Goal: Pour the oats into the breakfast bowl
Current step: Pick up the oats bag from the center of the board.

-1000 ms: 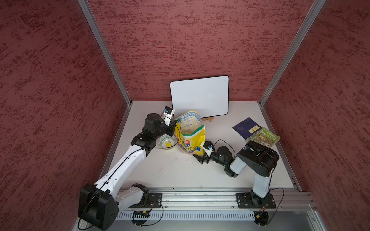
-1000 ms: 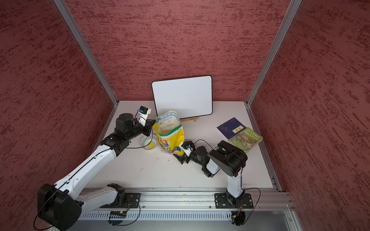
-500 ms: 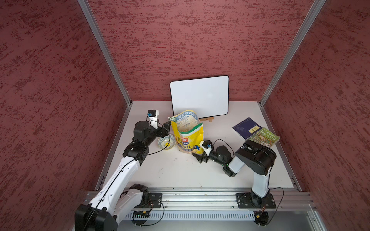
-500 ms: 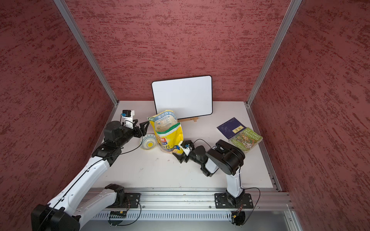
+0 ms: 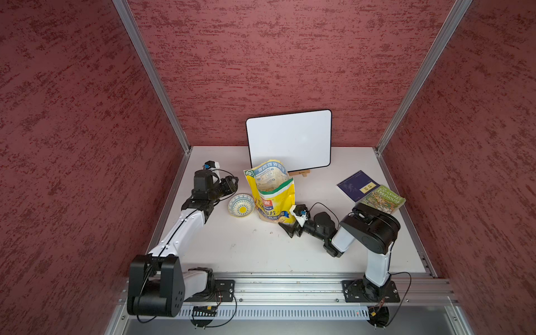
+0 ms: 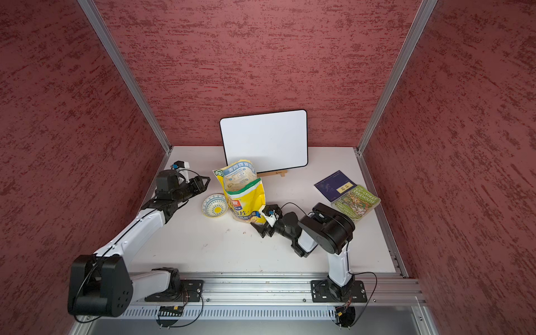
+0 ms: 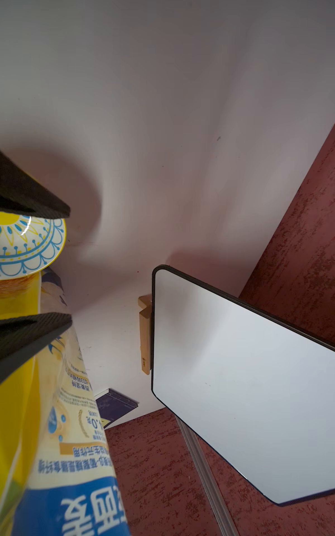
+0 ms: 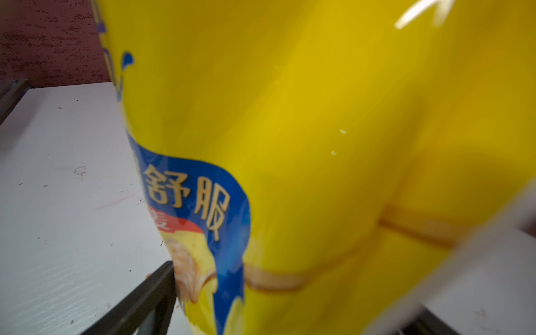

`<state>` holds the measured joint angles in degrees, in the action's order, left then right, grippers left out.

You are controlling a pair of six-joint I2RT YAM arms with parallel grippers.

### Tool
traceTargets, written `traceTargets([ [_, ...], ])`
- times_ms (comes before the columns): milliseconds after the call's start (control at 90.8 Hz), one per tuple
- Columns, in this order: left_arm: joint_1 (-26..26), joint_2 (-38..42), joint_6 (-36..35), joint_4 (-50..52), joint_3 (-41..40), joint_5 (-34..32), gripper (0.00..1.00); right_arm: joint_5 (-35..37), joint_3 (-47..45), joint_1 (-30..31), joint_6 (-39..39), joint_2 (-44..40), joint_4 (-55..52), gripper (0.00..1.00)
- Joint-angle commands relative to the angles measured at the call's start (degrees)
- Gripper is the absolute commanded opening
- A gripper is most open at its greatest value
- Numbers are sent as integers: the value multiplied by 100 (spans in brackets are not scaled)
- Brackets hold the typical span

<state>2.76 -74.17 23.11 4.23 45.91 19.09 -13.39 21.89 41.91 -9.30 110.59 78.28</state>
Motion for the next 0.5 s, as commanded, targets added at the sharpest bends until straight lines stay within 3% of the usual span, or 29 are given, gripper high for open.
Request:
traceTargets([
  [0, 278, -496, -133, 435, 550, 203, 56, 104, -66, 58, -10, -57, 214, 99],
  [231, 666, -1715, -641, 1920, 1803, 210, 53, 110, -90, 63, 13, -114, 211, 99],
  [485, 806, -2587, -1040, 2807, 2686, 880, 43, 52, 11, 74, 84, 0, 215, 99],
])
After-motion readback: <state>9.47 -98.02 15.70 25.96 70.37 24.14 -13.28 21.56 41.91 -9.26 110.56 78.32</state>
